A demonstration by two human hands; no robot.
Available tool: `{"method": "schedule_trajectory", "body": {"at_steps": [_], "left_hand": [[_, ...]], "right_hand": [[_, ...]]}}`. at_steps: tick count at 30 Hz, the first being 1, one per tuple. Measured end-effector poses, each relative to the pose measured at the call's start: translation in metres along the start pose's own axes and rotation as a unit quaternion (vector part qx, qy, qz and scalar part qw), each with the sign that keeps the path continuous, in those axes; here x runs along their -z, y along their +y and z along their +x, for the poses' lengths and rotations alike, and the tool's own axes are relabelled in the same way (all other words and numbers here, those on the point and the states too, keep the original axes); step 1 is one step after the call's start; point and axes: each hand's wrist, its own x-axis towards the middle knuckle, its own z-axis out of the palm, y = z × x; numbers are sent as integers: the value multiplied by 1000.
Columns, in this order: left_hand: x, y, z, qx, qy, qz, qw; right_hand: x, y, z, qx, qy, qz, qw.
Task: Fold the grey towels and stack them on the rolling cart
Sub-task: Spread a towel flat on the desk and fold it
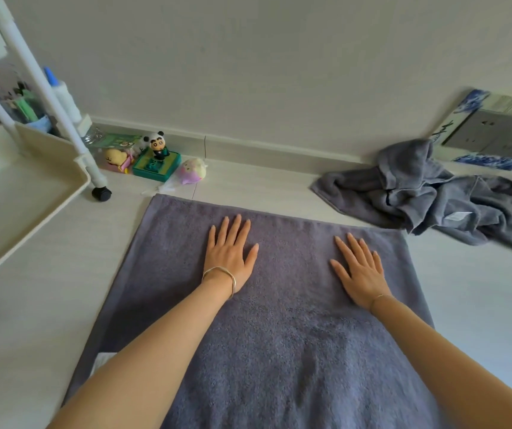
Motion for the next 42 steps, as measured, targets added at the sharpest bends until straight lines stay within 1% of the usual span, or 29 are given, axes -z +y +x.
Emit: {"method": "schedule_trajectory", "body": {"at_steps": [1, 4, 5, 7, 9, 11, 13, 14, 15, 17, 18, 19, 21, 24, 26, 28, 30, 32, 34, 37, 39, 40, 42], "left_hand": [[-1, 0, 1, 1, 3, 0, 1000], [-1, 0, 2, 10, 15, 1, 1000], [-2, -1, 2, 16, 17, -1, 1000], [-4, -4, 3, 30, 21, -1, 999], [-3, -5, 4, 43, 17, 8, 999], [-1, -2, 4, 62, 6, 20, 998], [2, 4, -2, 82, 7, 9, 997], [3, 14, -11, 73, 11, -9, 997], [1, 27, -24, 49, 22, -31, 998], [-10, 62, -60, -26, 39, -45, 998], [-17, 77, -76, -59, 34, -40, 997], [-24, 89, -87, -75, 25, -34, 996], [-30, 95, -94, -62, 10, -17, 998], [-32, 90, -91, -47, 13, 10, 999], [-33, 90, -92, -45, -10, 11, 999], [-32, 94, -93, -39, -11, 7, 999], [-30, 96, -90, -31, -15, 22, 999], [-28, 99, -91, -20, -33, 26, 999], [-28, 107, -99, -33, -38, 19, 999], [-32, 130, -129, -121, -9, 23, 992], [-40, 142, -150, -150, -27, 27, 988], [-42, 142, -155, -142, -36, 30, 989], [-43, 142, -158, -122, -33, 23, 992]], "right_hand": [[0, -9, 1, 10, 12, 0, 1000], [-7, -38, 2, 83, 31, -10, 996], [-11, -42, 1, 86, 31, -15, 996], [-15, -30, -2, 58, 49, -16, 997], [-13, 0, -6, 13, 63, -13, 998], [-6, 31, -14, -49, 48, -23, 997], [2, 41, -22, -91, 22, -24, 995], [3, 39, -30, -96, 28, -17, 995], [2, 28, -37, -84, 50, -3, 995], [-6, -5, -57, -33, 78, 31, 996], [-14, -22, -67, -7, 75, 47, 996], [-22, -34, -77, 12, 64, 58, 996], [-33, -41, -90, 25, 51, 53, 997], [-33, -7, -103, -10, 62, 16, 998], [-31, 27, -118, -61, 67, 8, 996], [-23, 64, -136, -125, 64, 27, 990], [-14, 88, -149, -156, 52, 24, 986], [-10, 90, -152, -143, 54, -11, 988], [-11, 71, -152, -105, 70, -9, 992], [-20, 27, -156, -13, 70, 23, 997], [-33, 15, -172, 30, 55, 30, 998], [-38, 17, -181, 31, 49, 30, 998], [-43, 36, -199, -6, 57, 32, 998]]}}
